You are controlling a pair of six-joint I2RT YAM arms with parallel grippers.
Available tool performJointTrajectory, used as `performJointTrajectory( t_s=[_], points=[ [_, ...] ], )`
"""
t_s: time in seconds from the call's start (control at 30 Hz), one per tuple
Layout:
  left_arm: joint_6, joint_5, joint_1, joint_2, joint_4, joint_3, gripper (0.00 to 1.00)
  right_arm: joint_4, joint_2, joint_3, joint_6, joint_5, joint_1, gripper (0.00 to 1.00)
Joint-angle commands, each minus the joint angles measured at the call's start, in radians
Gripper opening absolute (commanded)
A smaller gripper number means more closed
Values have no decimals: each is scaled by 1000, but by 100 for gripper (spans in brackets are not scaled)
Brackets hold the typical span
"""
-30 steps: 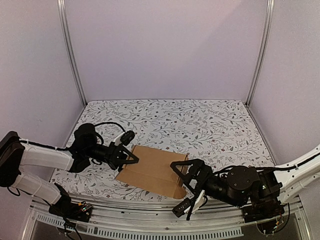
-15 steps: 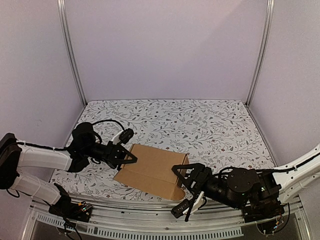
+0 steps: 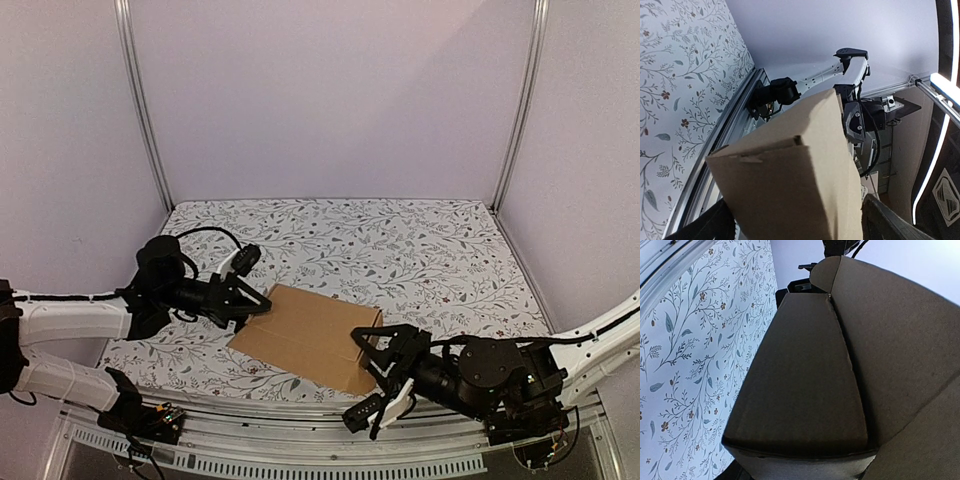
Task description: Fold the paper box
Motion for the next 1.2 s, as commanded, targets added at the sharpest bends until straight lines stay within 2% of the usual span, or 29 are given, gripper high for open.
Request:
performJointTrajectory(
  t_s=[0.0, 0.1, 0.13, 0.3, 0.43, 0.6, 0.73, 0.93, 1.03, 1.17],
  points=[
    [200, -121, 15, -124, -329, 108, 86, -116, -52, 7, 202, 11, 10, 41],
    [441, -304, 16, -216, -740, 224, 89, -198, -73, 18, 349, -2, 10, 41],
    [498, -370, 17, -241, -827, 252, 90, -218, -84, 16, 386, -9, 9, 42],
    [617, -606, 21, -332, -1019, 320, 93, -301, -114, 11, 636, -66, -17, 43],
    [647, -633, 21, -373, -1007, 301, 93, -358, -132, 9, 838, -197, -88, 42],
    [664, -615, 20, -393, -994, 260, 92, -368, -155, -14, 1101, -516, -272, 41],
    [662, -597, 3, -384, -1008, 241, 87, -309, -146, -60, 1266, -732, -403, 40],
    [651, -751, -79, -339, -1034, 234, 83, -153, -109, -144, 1436, -1027, -532, 40],
    [657, -801, -131, -283, -1023, 248, 82, -79, -80, -176, 1523, -1119, -576, 40],
    [685, -883, -210, -201, -1035, 276, 80, -8, -35, -201, 1579, -1152, -592, 39]
  ],
)
